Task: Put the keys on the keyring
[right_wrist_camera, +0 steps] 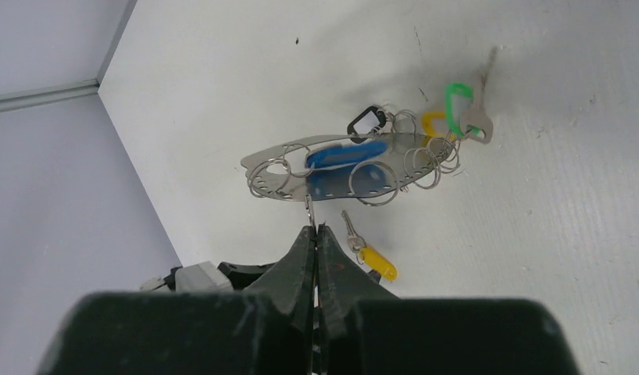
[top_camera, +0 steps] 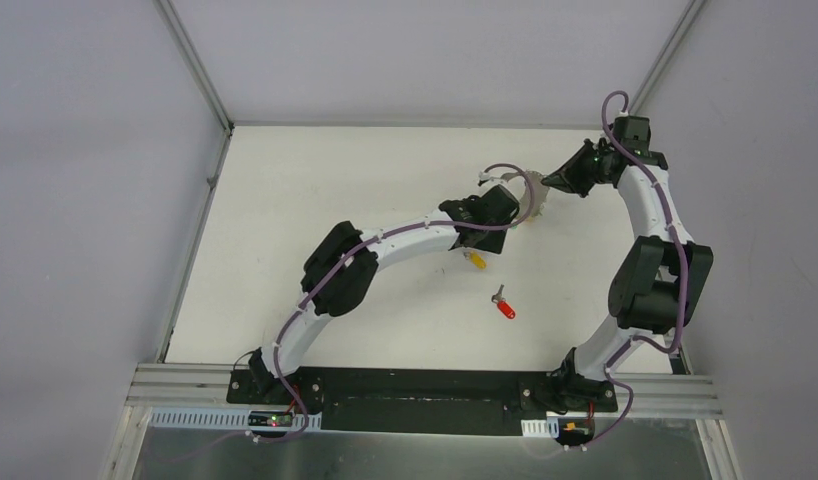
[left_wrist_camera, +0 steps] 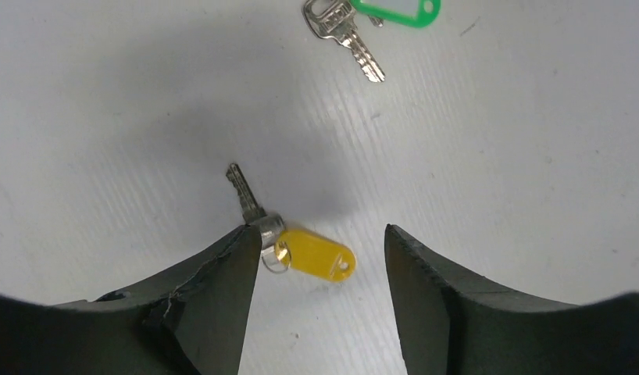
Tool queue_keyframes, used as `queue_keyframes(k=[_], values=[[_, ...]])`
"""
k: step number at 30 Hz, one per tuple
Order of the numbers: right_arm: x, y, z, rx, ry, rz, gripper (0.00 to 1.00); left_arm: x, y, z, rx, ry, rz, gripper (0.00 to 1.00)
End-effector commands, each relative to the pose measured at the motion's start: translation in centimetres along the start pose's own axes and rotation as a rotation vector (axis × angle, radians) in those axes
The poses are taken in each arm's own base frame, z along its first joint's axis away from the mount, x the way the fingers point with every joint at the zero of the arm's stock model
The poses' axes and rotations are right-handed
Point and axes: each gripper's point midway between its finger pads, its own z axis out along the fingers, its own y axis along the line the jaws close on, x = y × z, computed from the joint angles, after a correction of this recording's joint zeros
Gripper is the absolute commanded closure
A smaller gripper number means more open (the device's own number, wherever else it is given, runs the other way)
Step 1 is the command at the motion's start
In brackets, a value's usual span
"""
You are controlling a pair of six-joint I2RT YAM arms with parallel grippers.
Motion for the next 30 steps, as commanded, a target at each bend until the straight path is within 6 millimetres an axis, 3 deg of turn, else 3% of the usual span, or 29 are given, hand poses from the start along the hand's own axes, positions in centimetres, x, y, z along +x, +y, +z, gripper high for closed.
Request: queue_keyframes(k=[1,6,10,16,22,25,30], values=[[0.6,0.1,0.2,-0.018,0.013,0.029,1.0,-0.5,2.0,2.3,-0.112,-0.02,0.063,0.39],[1.4,0.3,0.6,-0.057,0.04,0.059,1.0,1.7,1.8,4.2,-0.087,0.054,0.153,0.46],[2.0,1.0,0.8,-0.098,0.066,0.093,1.0,3.9,2.9,3.2,-0.115,0.11,0.168,0.52],[3.9,2.0,1.3,-0.117,0.118,0.079,1.0,6.5,5.5,-0.6,-0.172,0.153,0.148,0.59],[8.1,2.8,1.6,-0.128,0.2,0.039,1.0,9.0,8.7,-6.1,-0.287,0.159,0.057,0.65],[10.0,2.5,1.8,-0.126,0.245,0.032,1.0,9.0,9.7,-8.4,-0.322,0.133,-0.033,0.61],[11.9,2.8,1.6,-0.142,0.303,0.013,1.0,7.7,8.6,-11.0,-0.268,0.091,-0.106,0.5]])
